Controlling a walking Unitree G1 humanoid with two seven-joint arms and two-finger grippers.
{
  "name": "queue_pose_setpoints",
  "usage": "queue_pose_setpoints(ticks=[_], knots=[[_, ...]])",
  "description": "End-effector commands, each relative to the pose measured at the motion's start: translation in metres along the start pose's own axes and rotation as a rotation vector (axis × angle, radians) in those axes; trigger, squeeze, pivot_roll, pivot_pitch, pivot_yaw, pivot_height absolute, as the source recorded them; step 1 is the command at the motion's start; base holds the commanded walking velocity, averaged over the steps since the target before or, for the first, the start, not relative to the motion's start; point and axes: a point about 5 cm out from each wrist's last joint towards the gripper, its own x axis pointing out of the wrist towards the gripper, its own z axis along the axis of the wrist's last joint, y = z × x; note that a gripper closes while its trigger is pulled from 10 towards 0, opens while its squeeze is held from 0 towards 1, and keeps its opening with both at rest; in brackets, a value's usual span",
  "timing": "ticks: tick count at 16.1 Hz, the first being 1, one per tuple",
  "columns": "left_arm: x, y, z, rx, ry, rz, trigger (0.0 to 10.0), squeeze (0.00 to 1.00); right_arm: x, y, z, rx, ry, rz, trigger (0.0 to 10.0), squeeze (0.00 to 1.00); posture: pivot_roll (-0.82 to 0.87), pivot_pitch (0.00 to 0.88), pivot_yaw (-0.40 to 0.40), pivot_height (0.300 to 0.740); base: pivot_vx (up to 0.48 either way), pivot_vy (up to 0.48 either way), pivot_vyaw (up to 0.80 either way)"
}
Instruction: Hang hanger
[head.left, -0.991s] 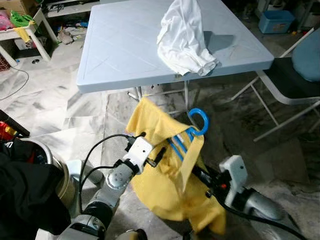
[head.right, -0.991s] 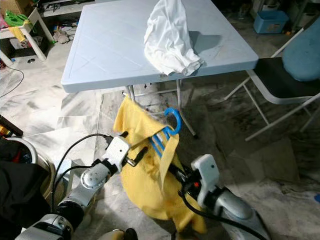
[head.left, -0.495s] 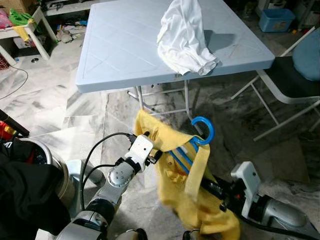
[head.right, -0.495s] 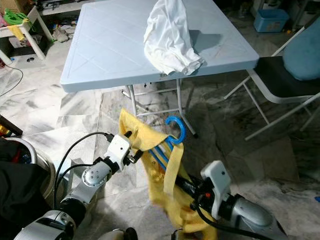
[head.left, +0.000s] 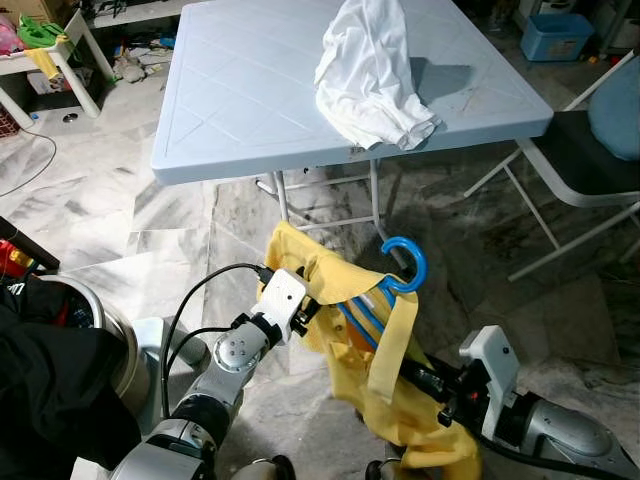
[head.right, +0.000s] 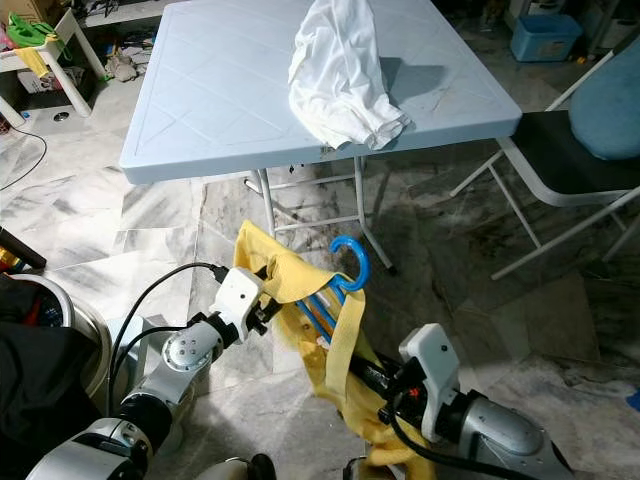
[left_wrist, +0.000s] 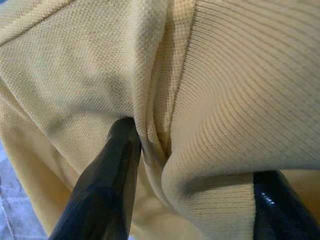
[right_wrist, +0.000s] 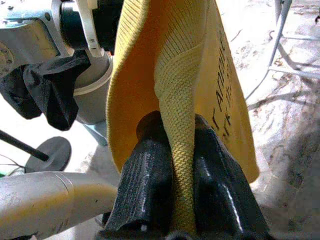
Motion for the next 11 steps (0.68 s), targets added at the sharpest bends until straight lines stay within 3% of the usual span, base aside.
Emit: queue_pose_setpoints(ticks=[1, 4, 7, 11], knots=[[-0.002, 0.004, 0.001, -0.011, -0.017, 0.012, 0.0, 0.0, 0.001, 0.001, 0.001, -0.032, 0.002, 0.004, 10.0, 0.0, -0.18, 0.167, 0.096, 0.74, 0.0, 0.0, 0.0], [-0.002, 0.01, 0.003, -0.022, -0.025, 0.032, 0.0, 0.0, 0.002, -0.008, 0.001, -0.072, 0.008, -0.057, 10.0, 0.0, -0.18, 0.164, 0.094, 0.74, 0.0, 0.0, 0.0], [0.0, 0.019, 0.009, -0.015, -0.038, 0.063, 0.0, 0.0, 0.005, -0.026, -0.004, -0.205, 0.074, -0.158, 10.0, 0.0, -0.18, 0.159, 0.092, 0.74, 0.0, 0.0, 0.0], [0.0, 0.027, 0.013, -0.012, -0.044, 0.086, 0.0, 0.0, 0.003, -0.03, -0.008, -0.296, 0.13, -0.151, 10.0, 0.0, -0.17, 0.157, 0.088, 0.74, 0.0, 0.0, 0.0]])
